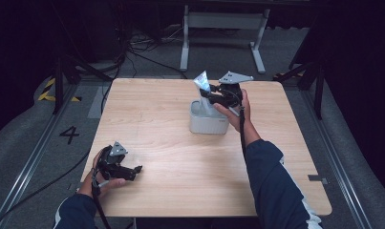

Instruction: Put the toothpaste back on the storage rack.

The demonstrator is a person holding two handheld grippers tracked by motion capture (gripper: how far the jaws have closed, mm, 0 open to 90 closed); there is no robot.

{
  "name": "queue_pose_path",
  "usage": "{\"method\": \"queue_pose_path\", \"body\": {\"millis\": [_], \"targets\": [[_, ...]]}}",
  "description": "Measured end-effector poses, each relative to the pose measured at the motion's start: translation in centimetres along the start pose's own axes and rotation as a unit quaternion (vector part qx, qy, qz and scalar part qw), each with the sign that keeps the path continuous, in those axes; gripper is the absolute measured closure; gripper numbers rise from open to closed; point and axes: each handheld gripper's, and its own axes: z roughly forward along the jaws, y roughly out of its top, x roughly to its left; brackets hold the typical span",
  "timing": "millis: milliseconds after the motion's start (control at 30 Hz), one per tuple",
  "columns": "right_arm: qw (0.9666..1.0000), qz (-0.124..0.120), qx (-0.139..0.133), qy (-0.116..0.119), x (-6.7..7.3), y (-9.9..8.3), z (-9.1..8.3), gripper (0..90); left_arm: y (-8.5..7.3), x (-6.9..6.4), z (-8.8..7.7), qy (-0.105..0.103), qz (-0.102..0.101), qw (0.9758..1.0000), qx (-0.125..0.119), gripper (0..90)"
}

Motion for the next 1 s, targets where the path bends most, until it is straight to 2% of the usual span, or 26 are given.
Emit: {"method": "queue_pose_path", "body": {"millis": [433, 733, 1000], "targets": [[1.0, 0.001, 0.007, 0.006, -0.6, -1.6, -1.2, 65.3, 0.0, 0.0, 0.0, 0.0, 0.0, 1.0, 0.0, 0.3], [0.9998, -0.012, 0.008, 0.015, -0.2, -2.3, -2.2, 65.1, 0.0, 0.0, 0.0, 0.0, -0.001, 1.0, -0.001, 0.3], [0.9991, -0.03, 0.023, 0.019, 0.2, -2.6, -2.9, 64.8, 0.0, -0.1, 0.0, 0.001, -0.003, 1.0, -0.001, 0.5]]}}
